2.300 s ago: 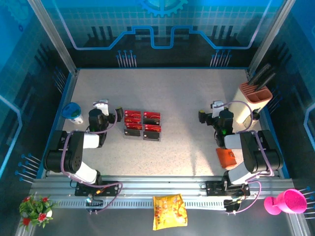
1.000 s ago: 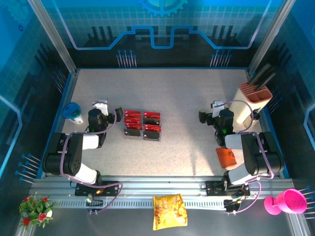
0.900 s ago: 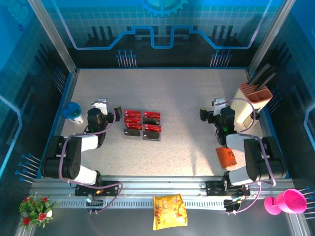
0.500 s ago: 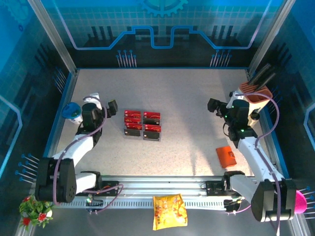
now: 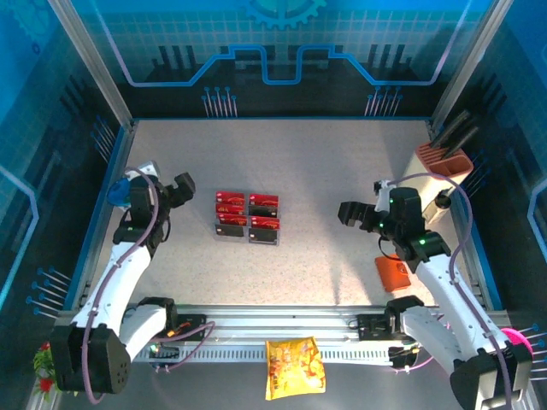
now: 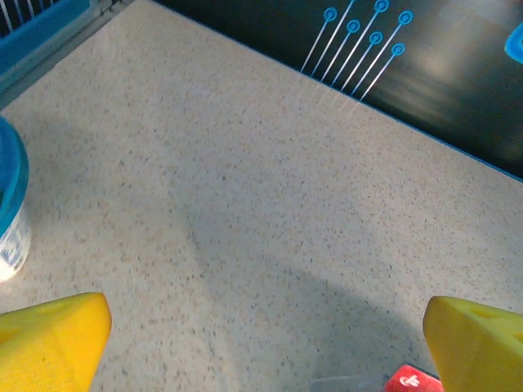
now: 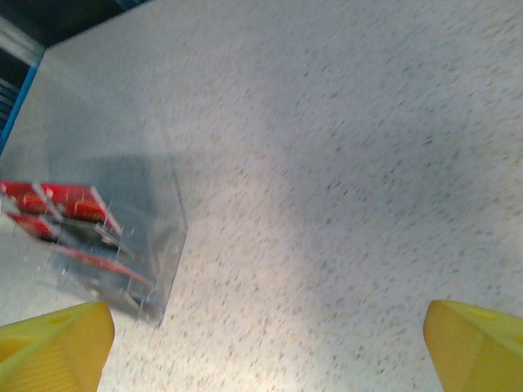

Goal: Put the credit cards into the card holder

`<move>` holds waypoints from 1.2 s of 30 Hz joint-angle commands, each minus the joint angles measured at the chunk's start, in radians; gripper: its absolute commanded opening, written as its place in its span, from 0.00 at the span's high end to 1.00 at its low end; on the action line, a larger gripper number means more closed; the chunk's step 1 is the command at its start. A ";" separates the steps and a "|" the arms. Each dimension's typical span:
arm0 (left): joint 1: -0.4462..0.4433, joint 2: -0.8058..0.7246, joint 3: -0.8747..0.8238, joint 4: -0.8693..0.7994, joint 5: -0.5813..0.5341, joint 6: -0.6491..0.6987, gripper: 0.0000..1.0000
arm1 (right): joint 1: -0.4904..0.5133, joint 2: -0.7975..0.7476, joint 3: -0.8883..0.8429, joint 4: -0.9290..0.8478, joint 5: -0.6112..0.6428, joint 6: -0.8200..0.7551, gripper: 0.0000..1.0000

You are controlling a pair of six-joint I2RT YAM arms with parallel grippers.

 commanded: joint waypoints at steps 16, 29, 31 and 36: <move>0.005 0.075 0.184 -0.557 0.141 -0.110 0.01 | 0.517 0.367 0.290 -0.165 0.278 -0.095 0.07; -0.055 0.141 0.137 -0.632 0.167 -0.122 0.01 | 0.715 0.642 0.451 -0.222 0.427 -0.169 0.02; -0.081 0.159 0.139 -0.642 0.158 -0.125 0.01 | 0.723 0.664 0.457 -0.221 0.430 -0.165 0.00; -0.166 0.178 0.124 -0.664 0.115 -0.145 0.01 | 0.730 0.706 0.476 -0.222 0.432 -0.135 0.00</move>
